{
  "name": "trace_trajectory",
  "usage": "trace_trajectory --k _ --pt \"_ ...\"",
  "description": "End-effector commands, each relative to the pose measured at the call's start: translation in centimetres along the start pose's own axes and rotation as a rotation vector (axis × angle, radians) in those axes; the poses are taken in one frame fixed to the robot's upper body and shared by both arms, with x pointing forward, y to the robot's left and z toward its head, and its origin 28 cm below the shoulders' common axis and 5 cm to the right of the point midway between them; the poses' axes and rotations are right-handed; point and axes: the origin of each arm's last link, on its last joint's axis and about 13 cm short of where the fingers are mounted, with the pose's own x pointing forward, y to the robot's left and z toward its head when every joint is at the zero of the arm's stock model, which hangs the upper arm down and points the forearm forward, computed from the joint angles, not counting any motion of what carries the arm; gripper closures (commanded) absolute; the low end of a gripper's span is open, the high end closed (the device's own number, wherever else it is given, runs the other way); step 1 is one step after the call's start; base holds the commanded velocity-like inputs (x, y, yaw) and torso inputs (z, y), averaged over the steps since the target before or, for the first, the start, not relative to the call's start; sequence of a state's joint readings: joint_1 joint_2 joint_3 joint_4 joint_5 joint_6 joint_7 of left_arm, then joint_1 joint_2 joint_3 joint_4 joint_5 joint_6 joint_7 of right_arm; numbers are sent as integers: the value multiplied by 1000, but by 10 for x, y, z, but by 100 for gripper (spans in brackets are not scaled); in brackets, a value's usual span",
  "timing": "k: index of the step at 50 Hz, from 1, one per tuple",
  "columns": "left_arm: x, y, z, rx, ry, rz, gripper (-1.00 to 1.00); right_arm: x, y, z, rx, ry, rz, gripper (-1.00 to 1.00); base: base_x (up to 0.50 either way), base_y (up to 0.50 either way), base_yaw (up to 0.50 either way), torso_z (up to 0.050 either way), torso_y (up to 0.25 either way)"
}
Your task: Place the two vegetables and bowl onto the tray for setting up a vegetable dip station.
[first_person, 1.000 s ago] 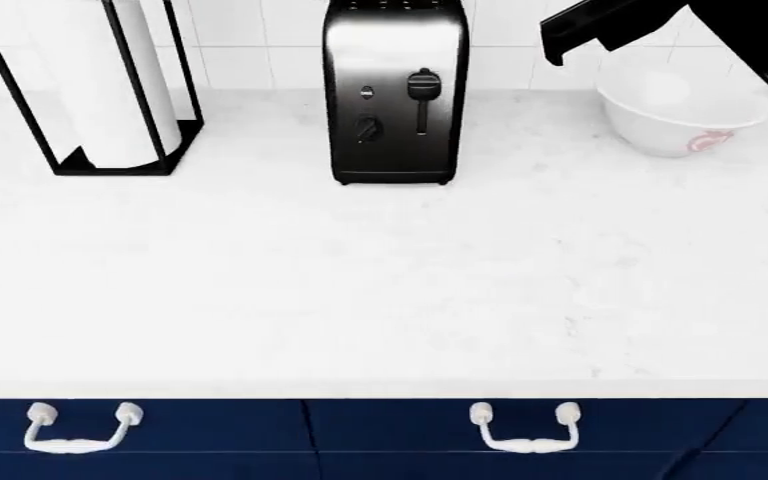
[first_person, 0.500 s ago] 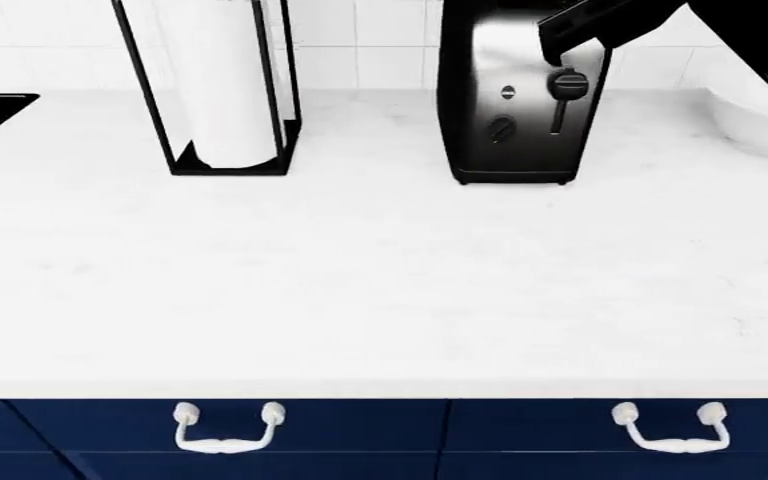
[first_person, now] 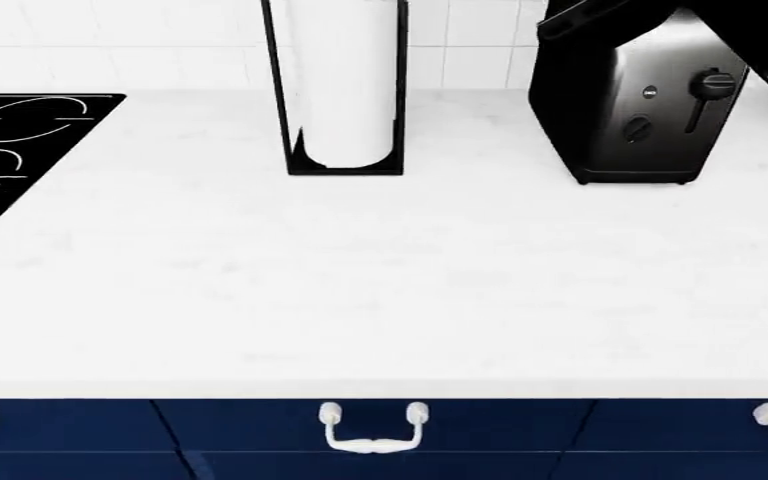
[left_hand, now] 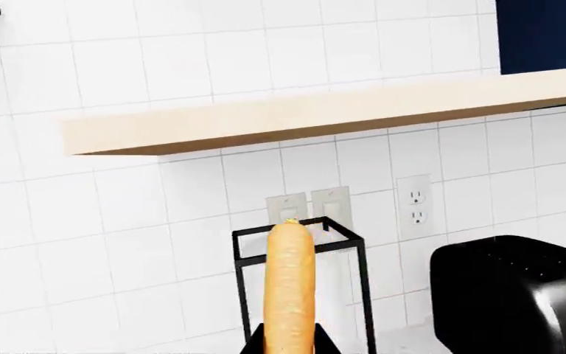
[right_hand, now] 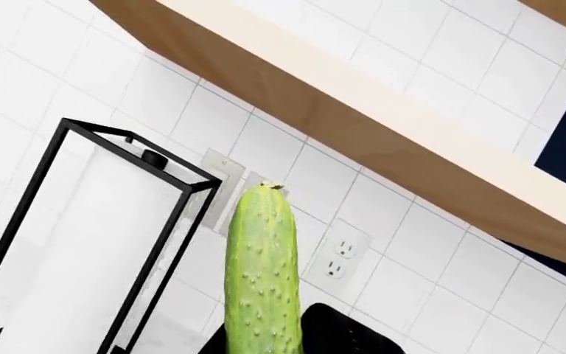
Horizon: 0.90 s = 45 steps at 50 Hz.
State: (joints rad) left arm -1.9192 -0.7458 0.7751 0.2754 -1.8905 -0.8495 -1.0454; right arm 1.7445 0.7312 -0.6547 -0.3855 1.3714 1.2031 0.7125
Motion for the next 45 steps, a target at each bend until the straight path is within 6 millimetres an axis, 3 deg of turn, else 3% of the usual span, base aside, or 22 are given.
trace_trajectory --k 1,45 --pt "0 -1 0 -3 -2 -2 100 0 -1 1 -7 -4 -10 100 0 500 0 0 0" --pt "-1 0 2 -3 -11 2 100 -1 0 2 -10 -8 0 100 0 500 0 0 0"
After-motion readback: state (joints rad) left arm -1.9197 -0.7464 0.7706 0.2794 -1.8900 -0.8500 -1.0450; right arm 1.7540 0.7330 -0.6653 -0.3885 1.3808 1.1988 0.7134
